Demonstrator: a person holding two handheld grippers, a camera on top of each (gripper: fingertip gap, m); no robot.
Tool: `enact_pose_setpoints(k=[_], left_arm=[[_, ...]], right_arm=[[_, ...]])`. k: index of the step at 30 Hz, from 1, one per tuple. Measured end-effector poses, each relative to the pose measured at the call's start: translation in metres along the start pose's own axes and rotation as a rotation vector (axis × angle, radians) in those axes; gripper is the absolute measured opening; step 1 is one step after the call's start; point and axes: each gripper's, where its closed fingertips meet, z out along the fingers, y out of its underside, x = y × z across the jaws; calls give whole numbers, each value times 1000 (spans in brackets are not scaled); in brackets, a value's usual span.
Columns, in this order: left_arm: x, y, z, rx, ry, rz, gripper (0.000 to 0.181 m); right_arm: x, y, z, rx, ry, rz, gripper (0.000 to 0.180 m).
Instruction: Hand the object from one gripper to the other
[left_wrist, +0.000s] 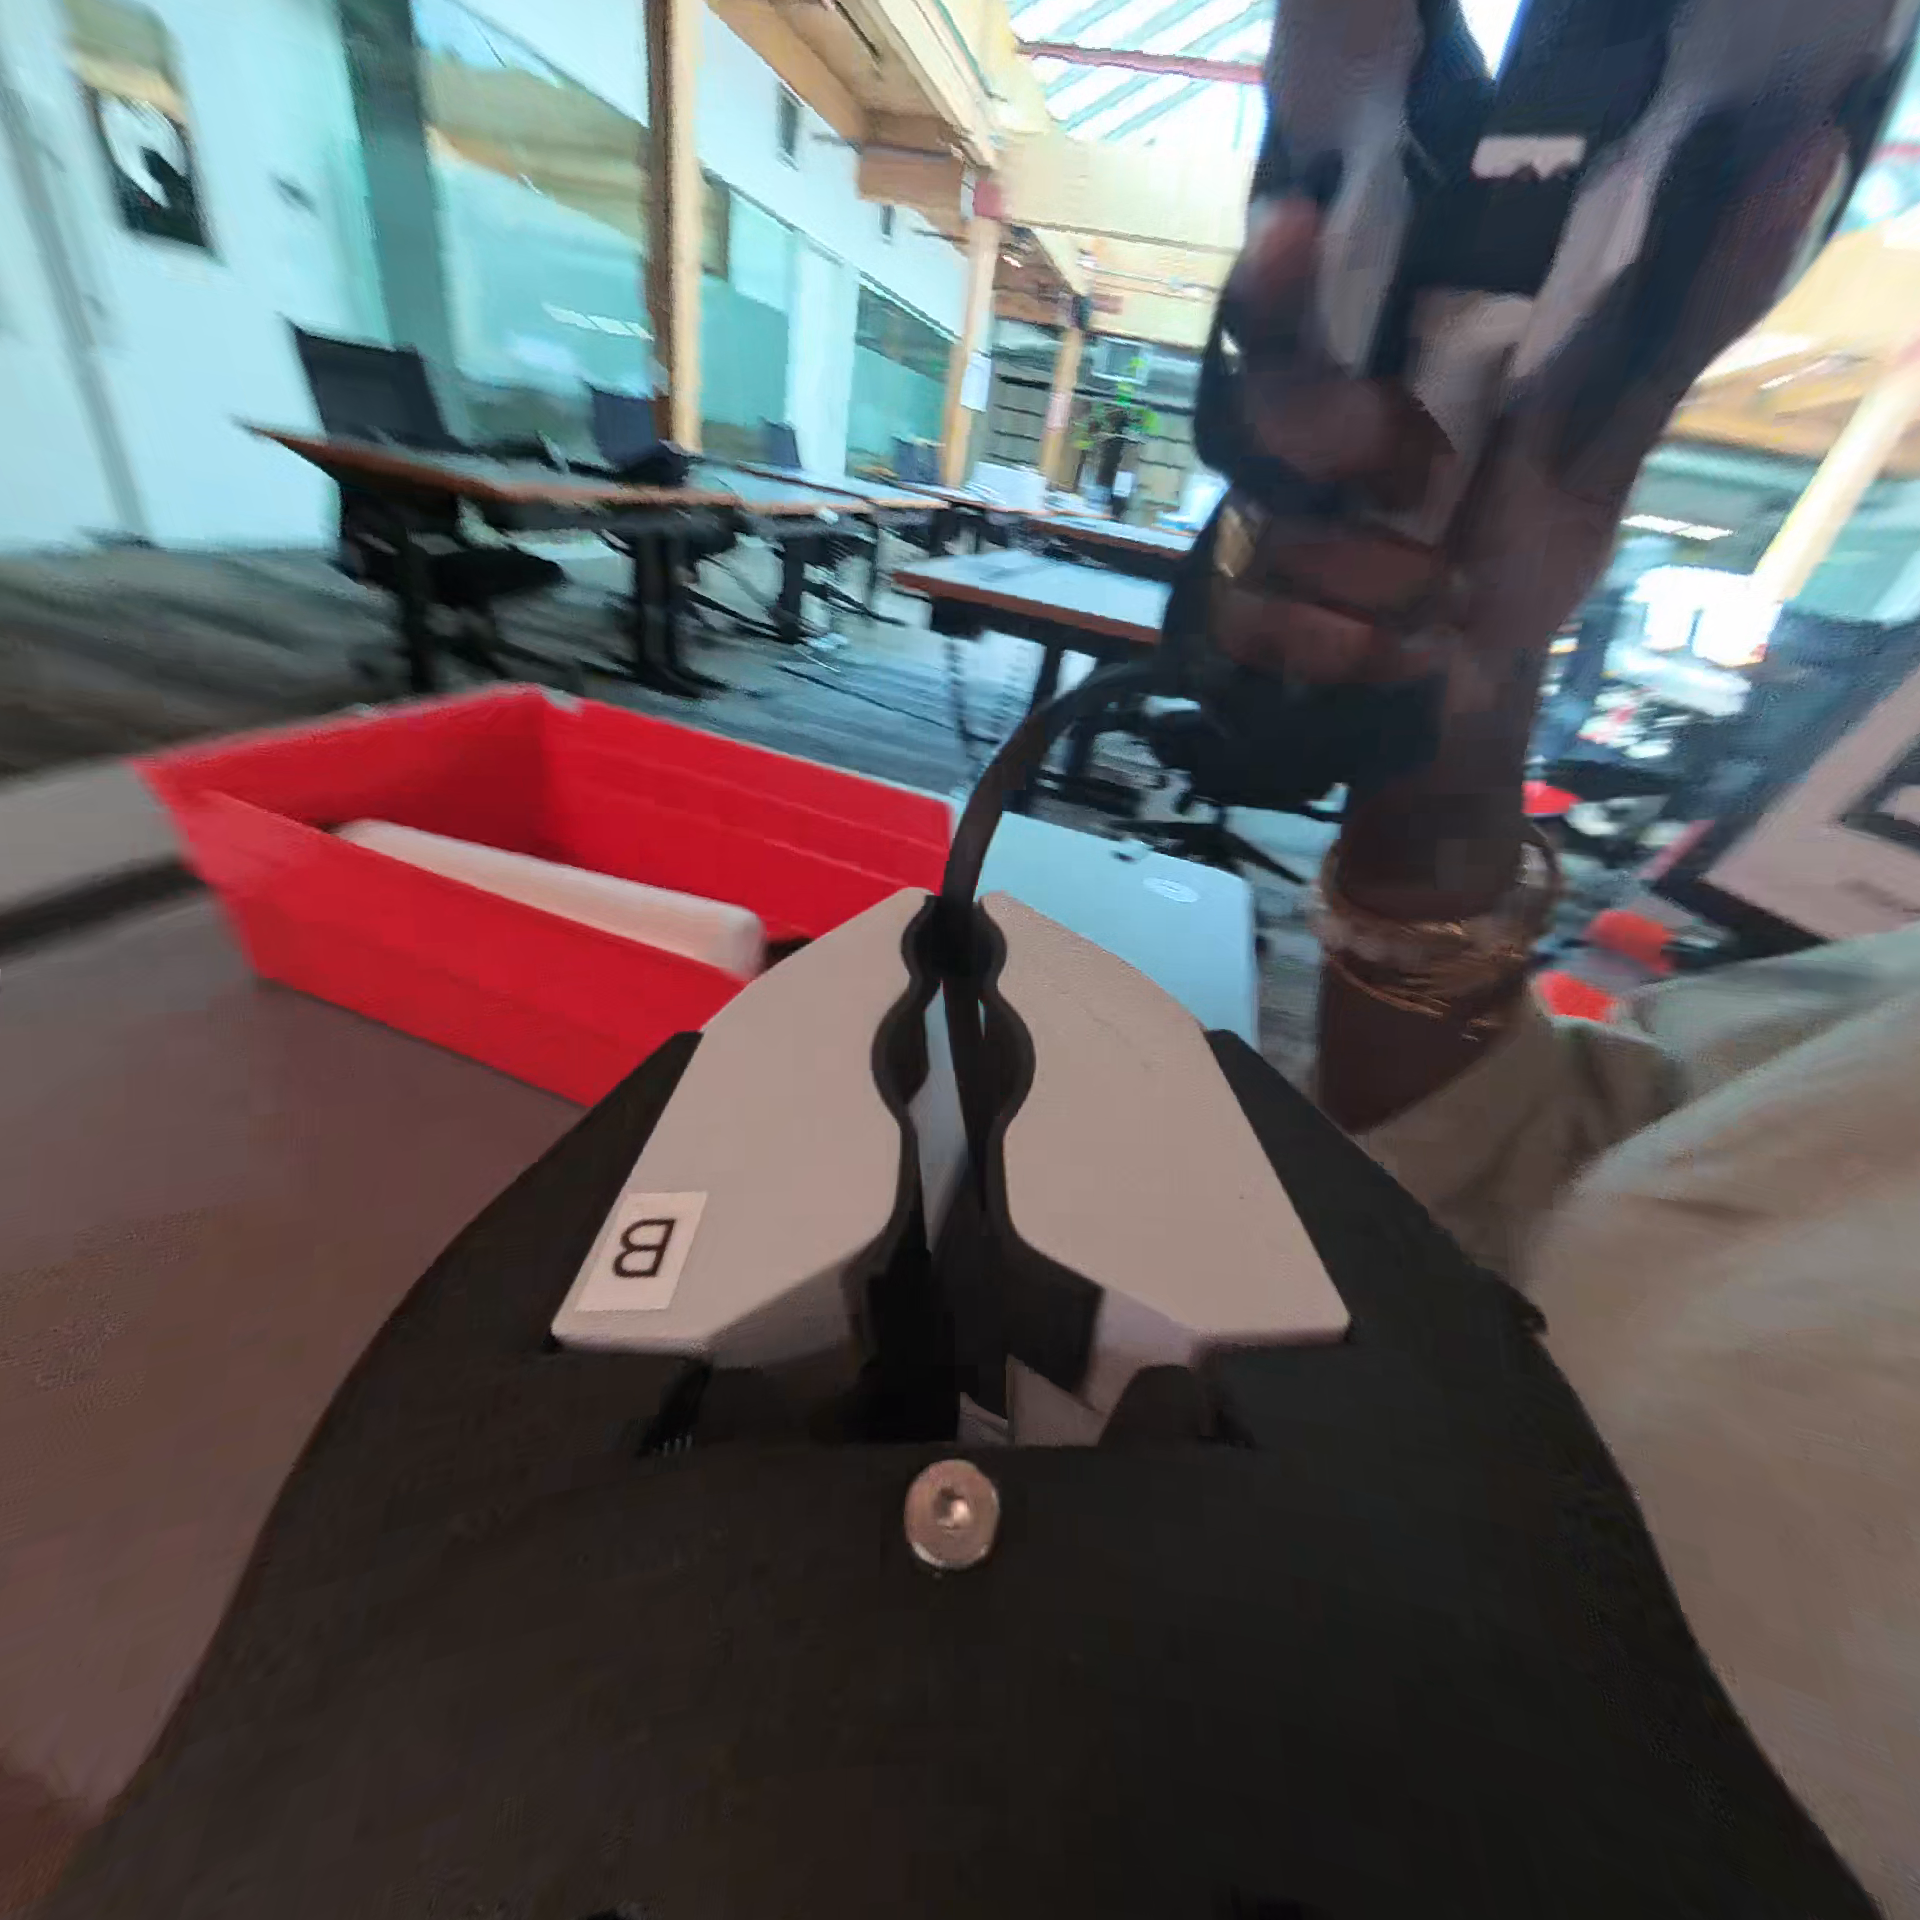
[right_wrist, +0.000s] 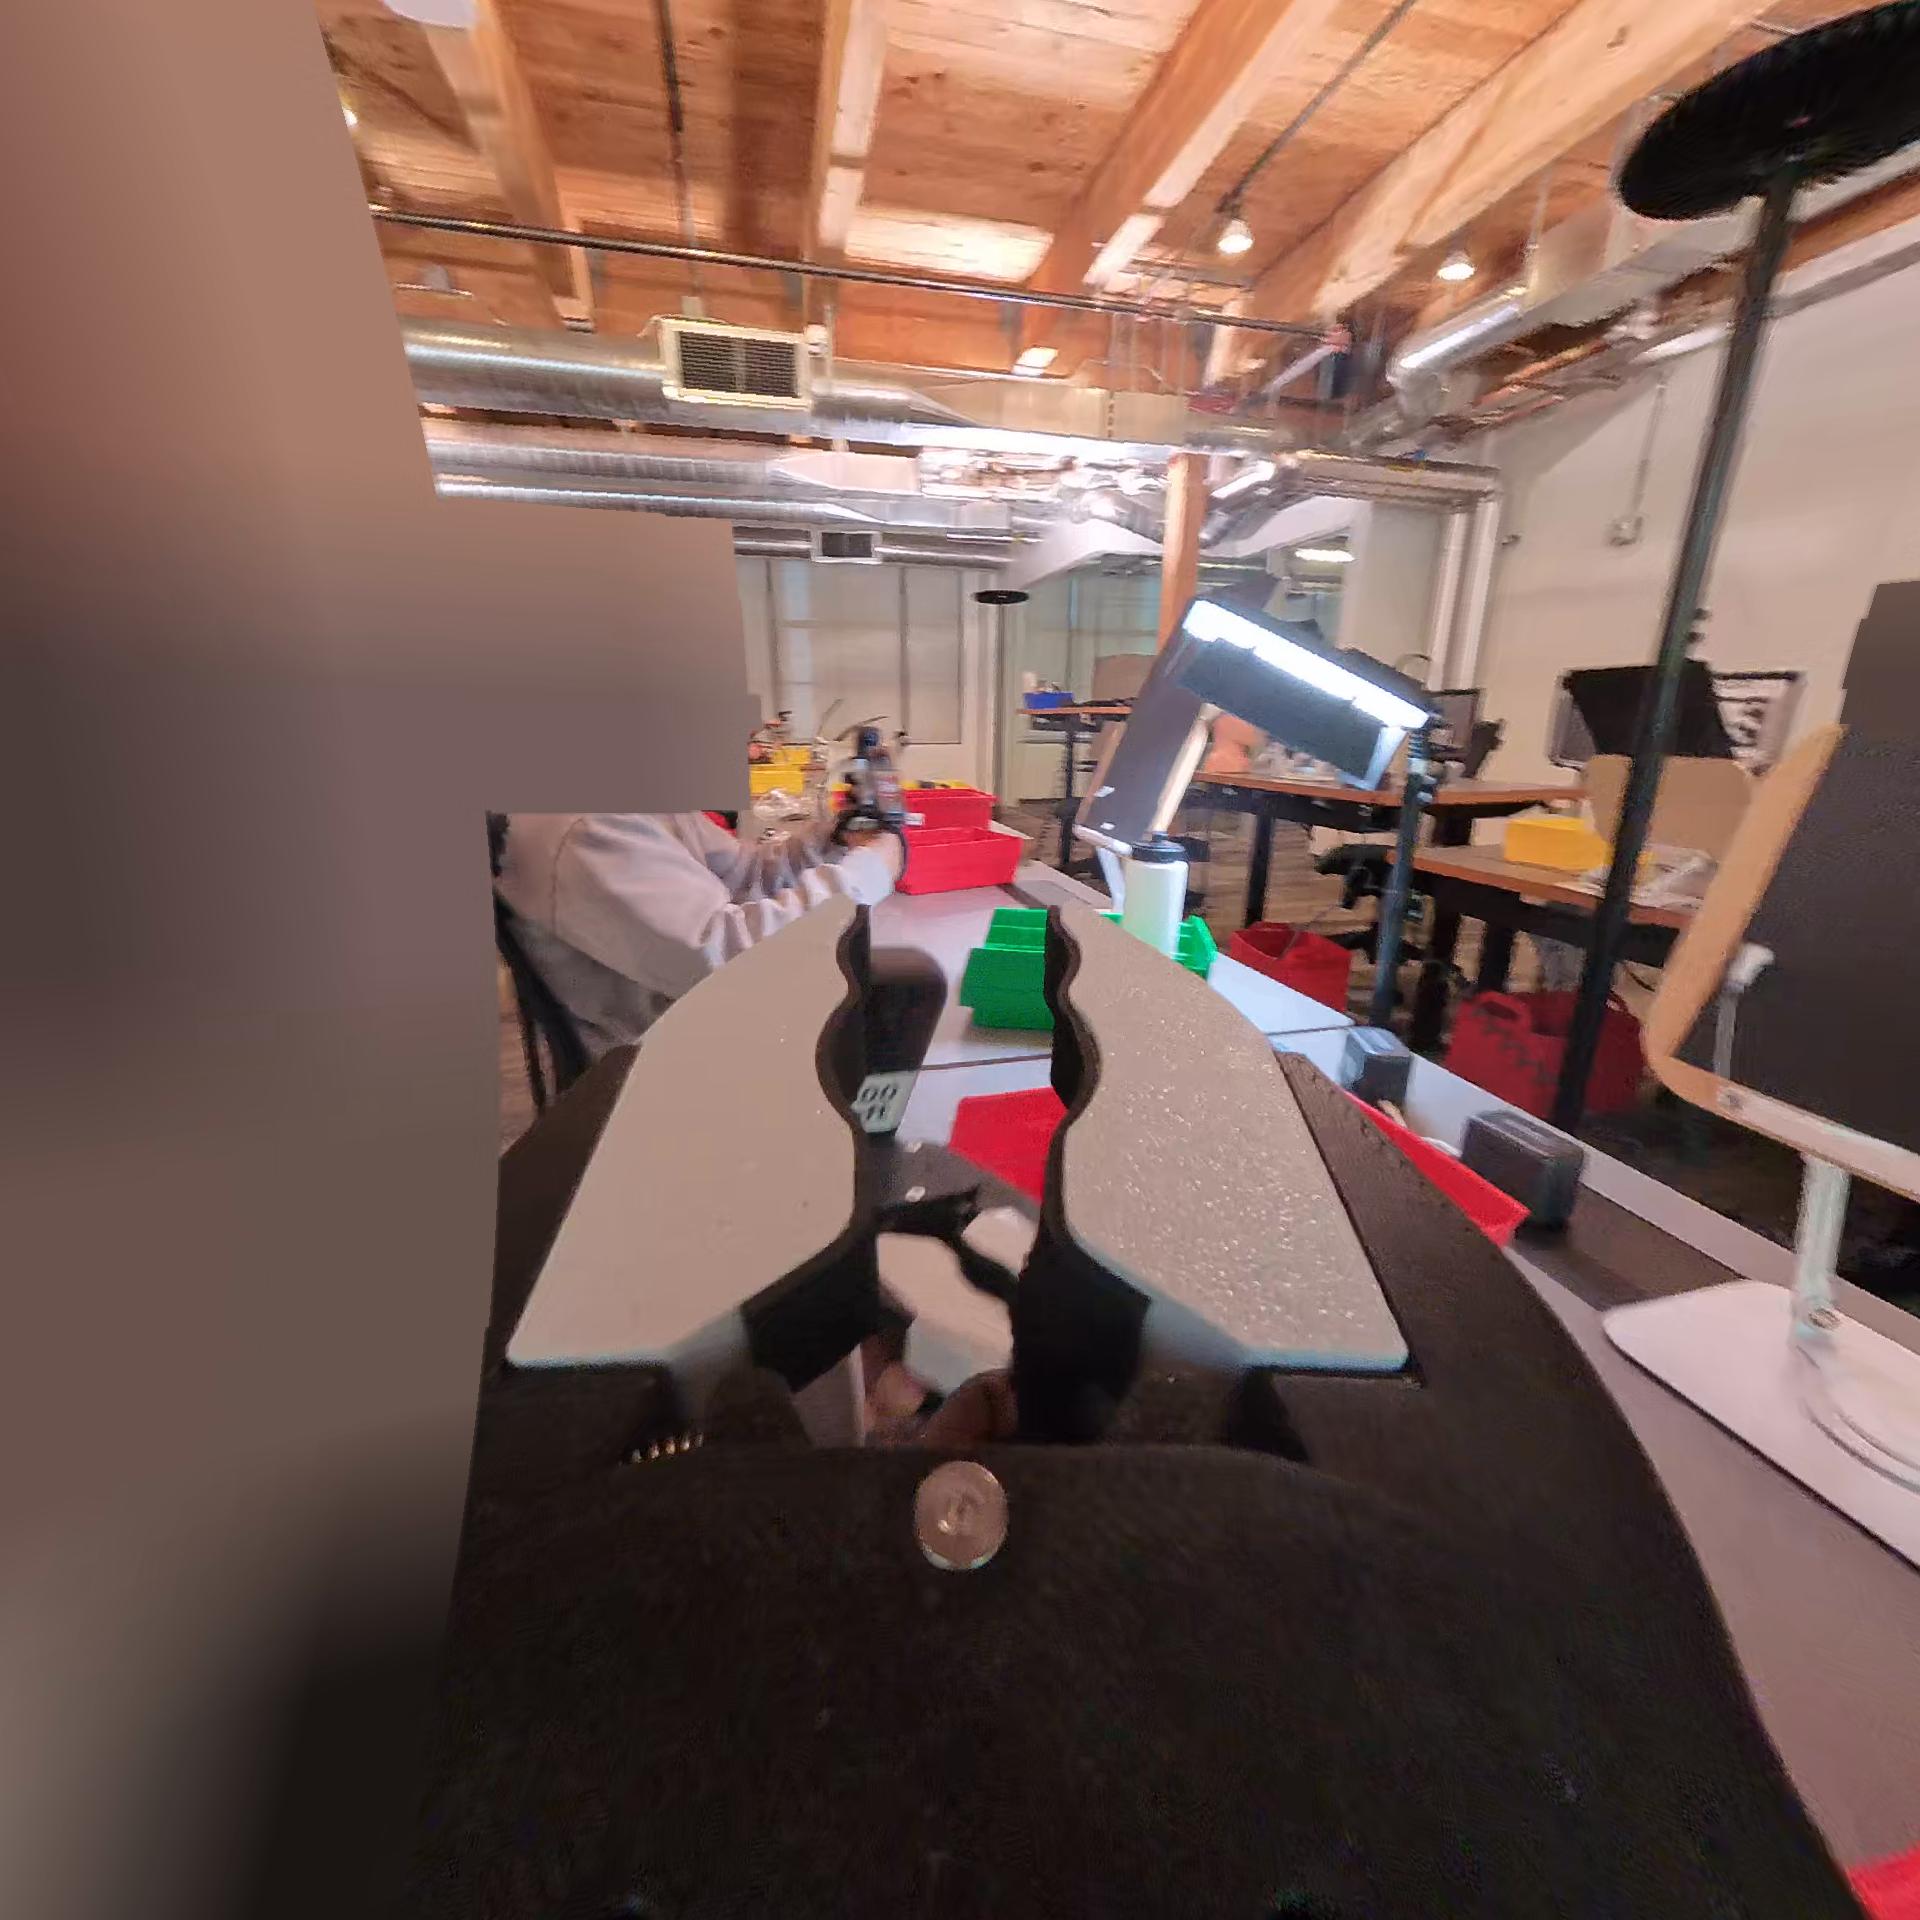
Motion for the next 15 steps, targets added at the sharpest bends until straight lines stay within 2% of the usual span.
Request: enact_pose_setpoints(k=[1,4,9,15], left_arm=[[5,8,4,-12,46,-58,6],[4,13,5,14,90,-160,5],[-20,-18,-9,105,19,-161,5],[-27,-63,-18,182,-33,-87,5]], right_arm=[[12,2,1,-11,44,1,35],[41,9,-2,-47,148,-3,38],[30,17,-21,-20,114,-30,26],[12,92,-15,-194,156,-28,29]])
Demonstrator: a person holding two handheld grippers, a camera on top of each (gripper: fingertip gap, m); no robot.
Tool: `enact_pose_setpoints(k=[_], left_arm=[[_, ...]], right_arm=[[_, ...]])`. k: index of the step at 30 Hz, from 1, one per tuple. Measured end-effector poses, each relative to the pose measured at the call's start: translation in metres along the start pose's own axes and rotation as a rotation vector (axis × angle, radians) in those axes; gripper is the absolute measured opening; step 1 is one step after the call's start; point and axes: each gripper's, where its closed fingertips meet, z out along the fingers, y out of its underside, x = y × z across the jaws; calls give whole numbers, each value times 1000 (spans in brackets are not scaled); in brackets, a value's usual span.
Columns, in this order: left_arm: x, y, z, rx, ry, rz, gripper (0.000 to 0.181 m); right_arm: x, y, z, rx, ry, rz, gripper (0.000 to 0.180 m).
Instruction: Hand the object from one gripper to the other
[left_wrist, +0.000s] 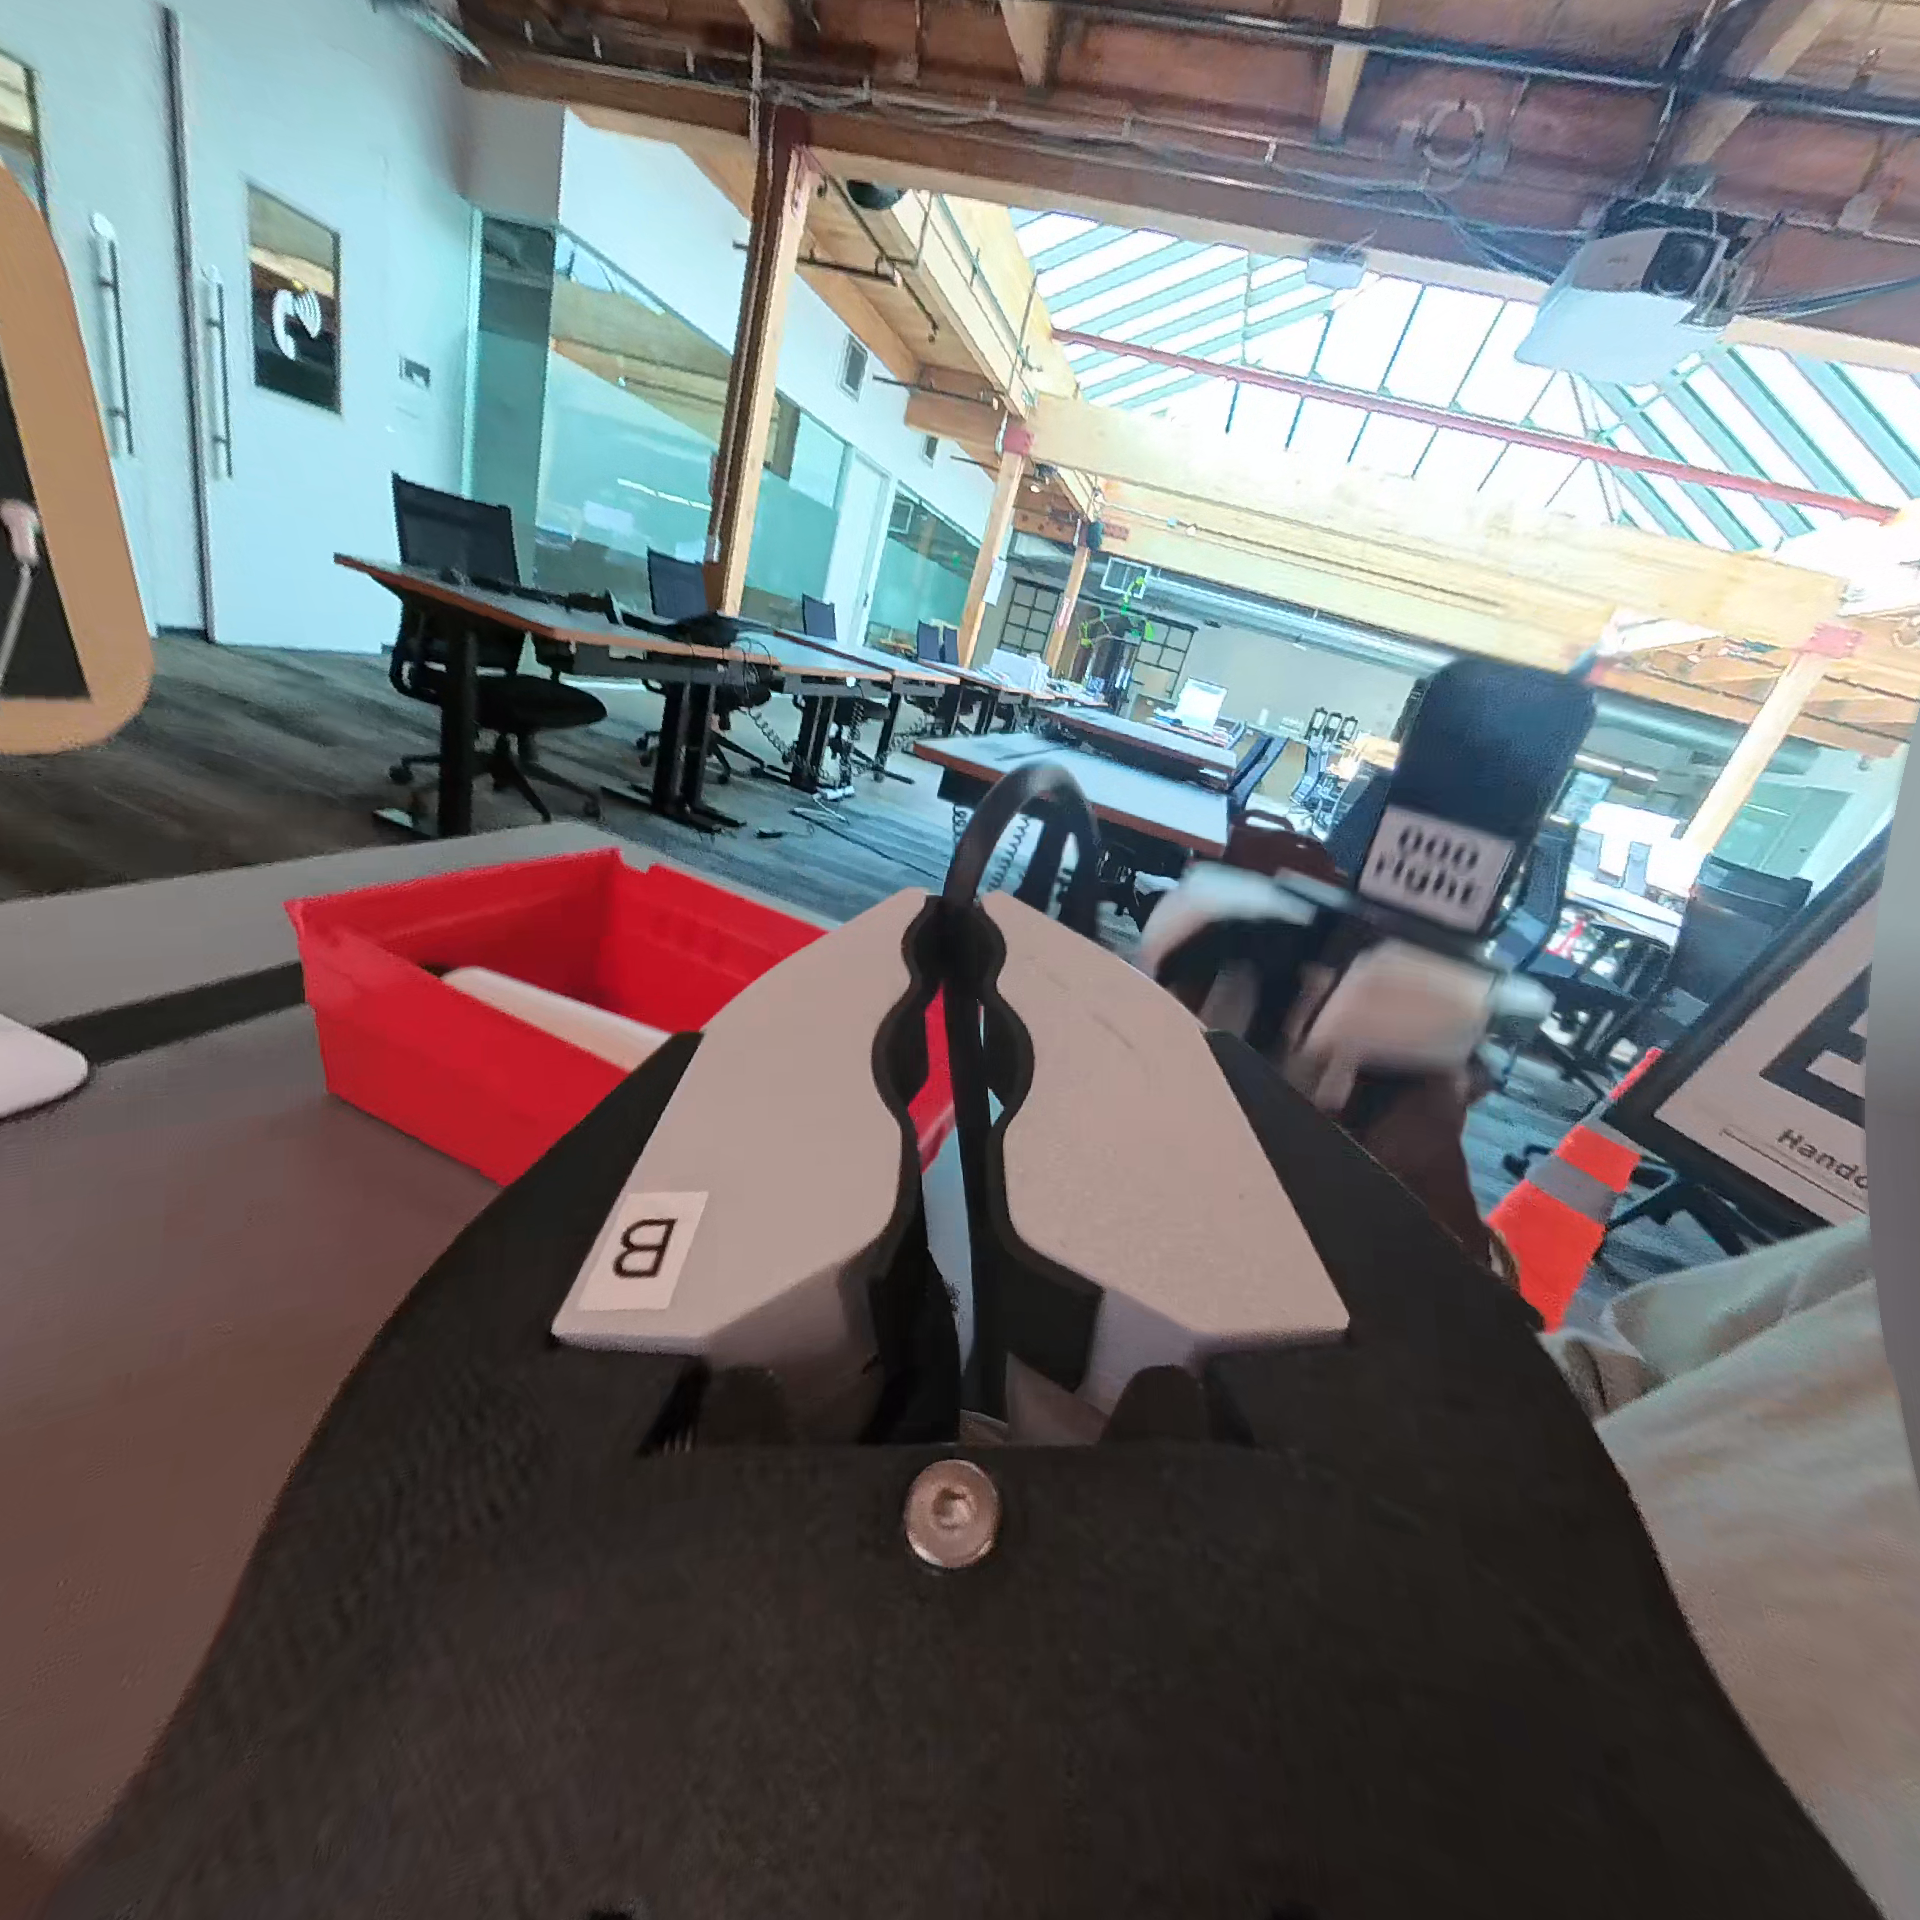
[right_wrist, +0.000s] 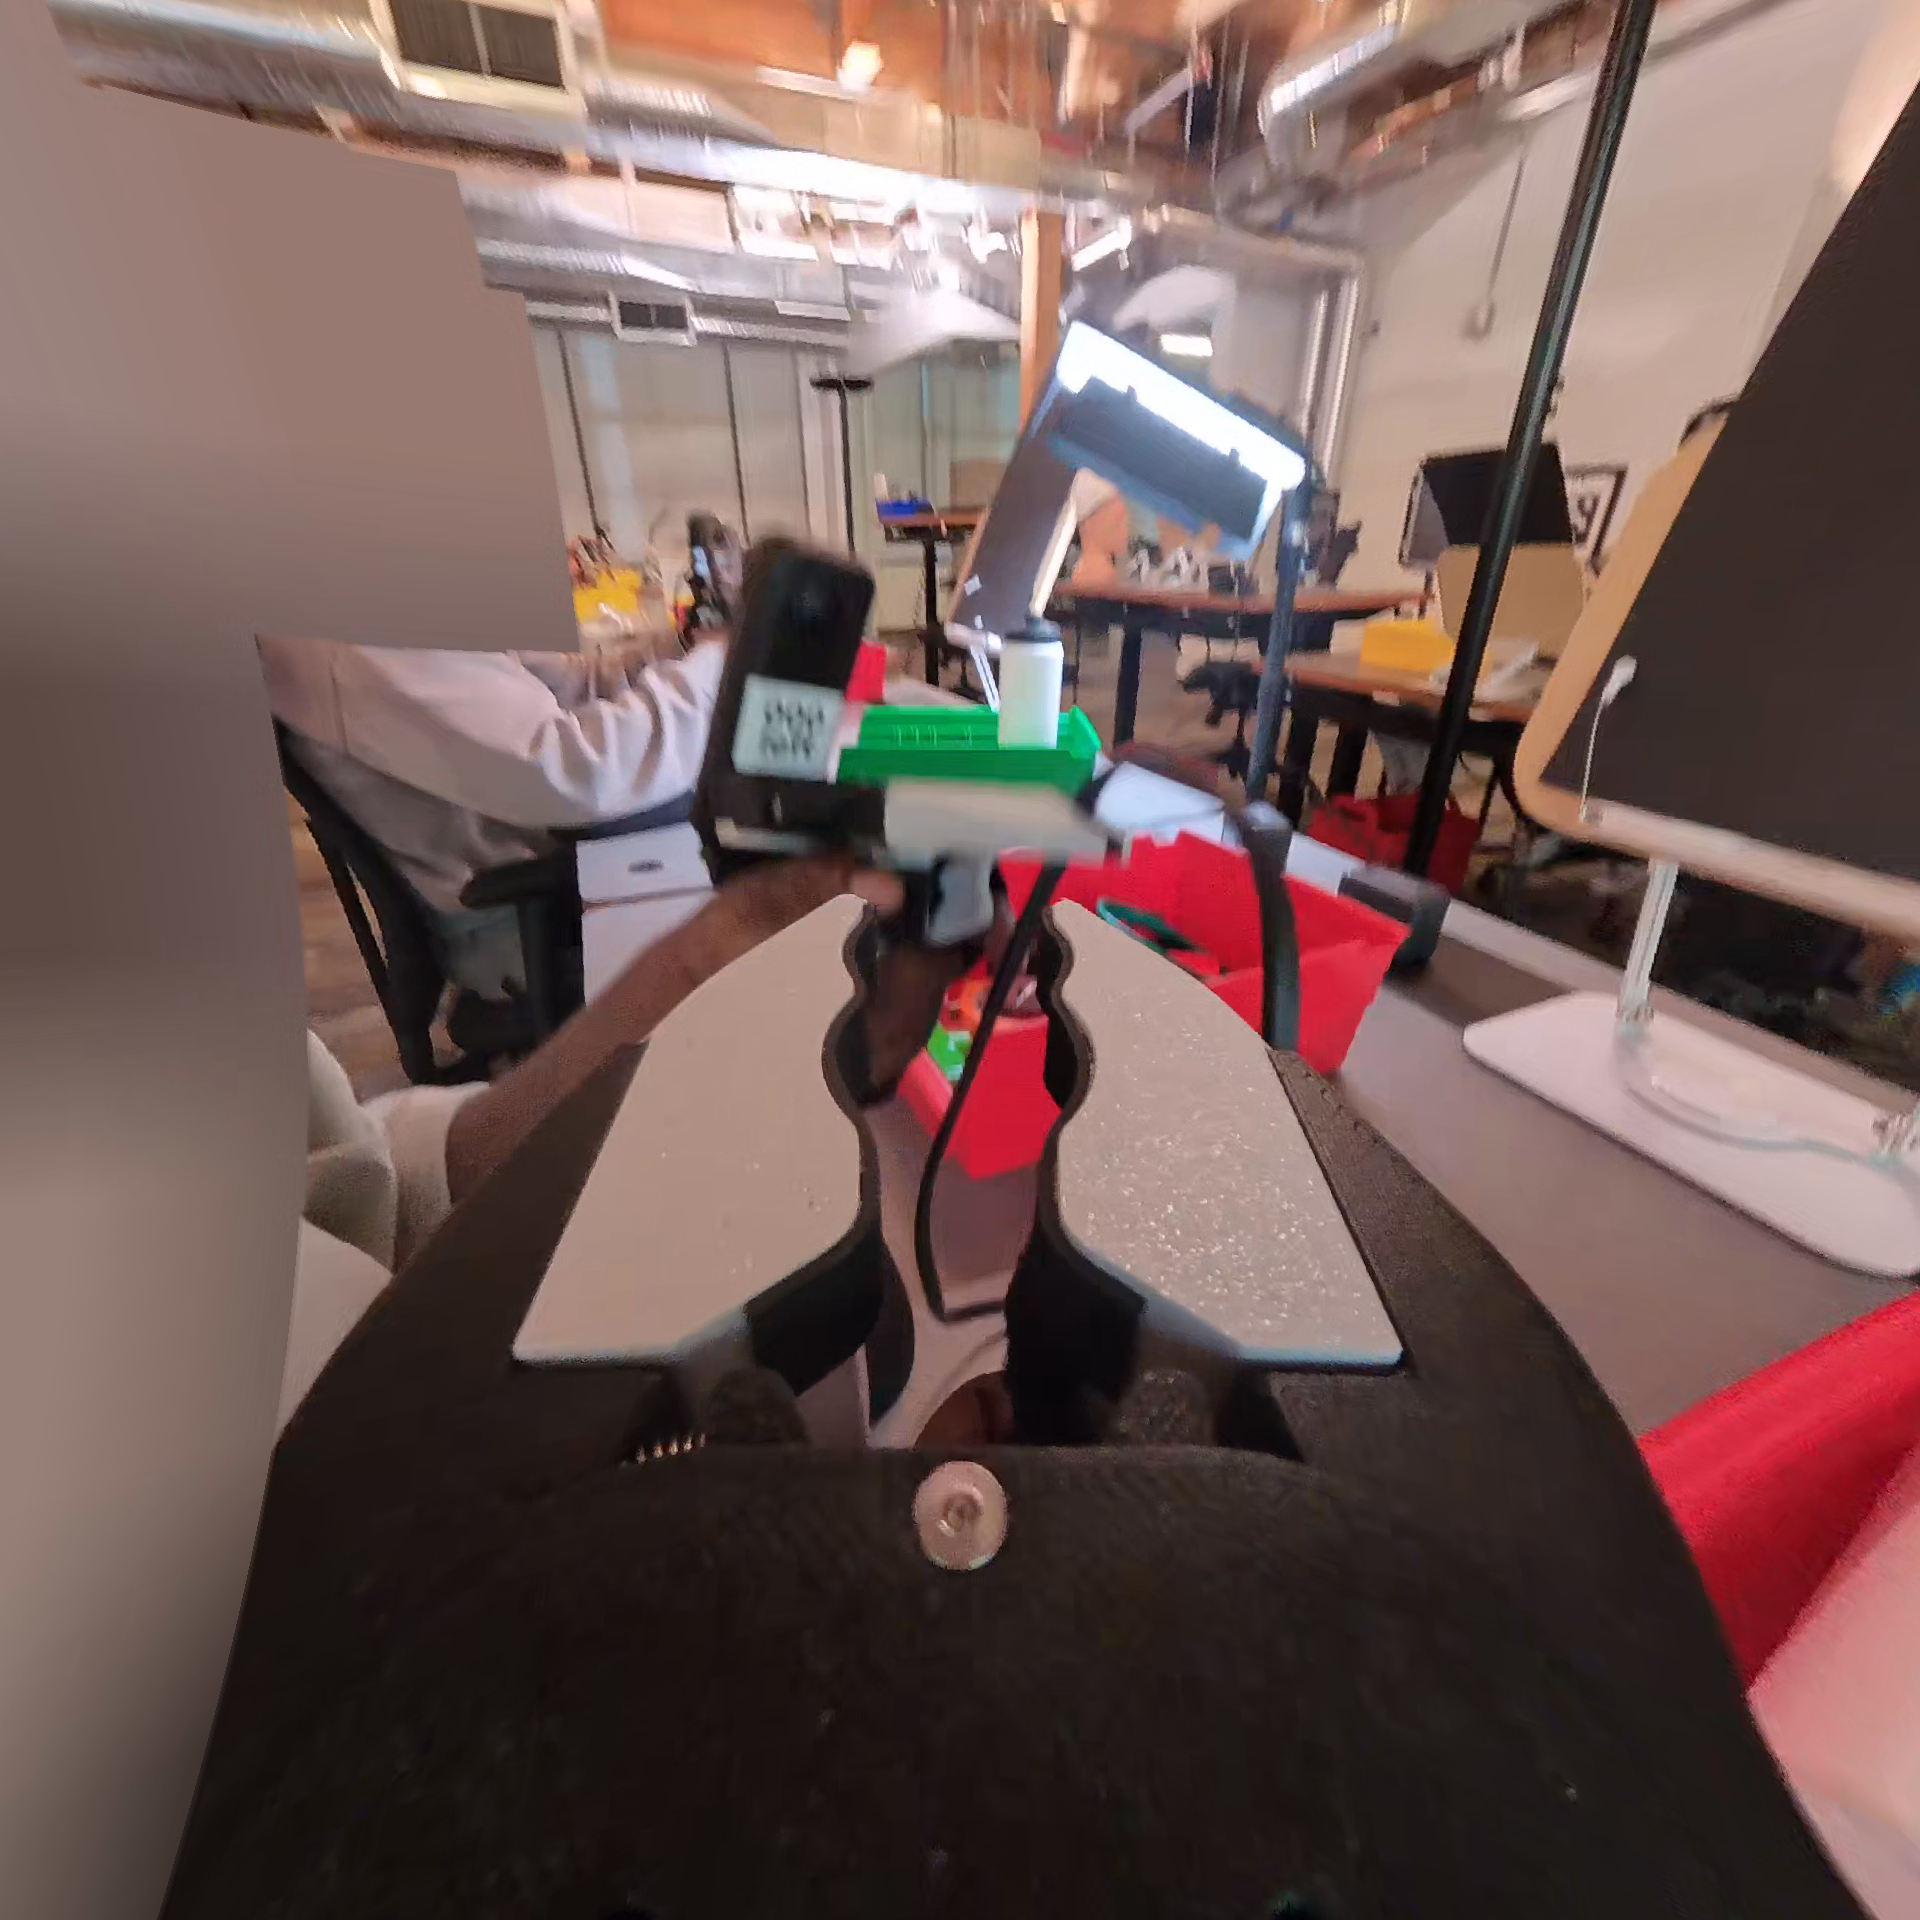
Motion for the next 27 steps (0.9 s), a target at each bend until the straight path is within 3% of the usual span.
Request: enact_pose_setpoints(k=[4,8,10,14,18,23,27], left_arm=[[10,-21,4,31,2,35,5],[22,-30,7,51,35,25,5],[18,-32,6,62,18,21,5],[-6,-31,-1,86,-52,-42,7],[-11,-9,-8,1,-9,-78,53],[11,24,-28,-40,75,58,58],[16,71,-28,-159,17,240,53]], right_arm=[[-1,45,29,-91,38,24,35],[2,63,47,-135,74,-21,36],[-1,62,49,-121,54,-35,6],[-5,55,43,-112,2,37,3],[-3,40,36,-68,-42,129,3],[14,17,24,-4,-6,147,3],[18,-3,16,39,-4,134,3]])
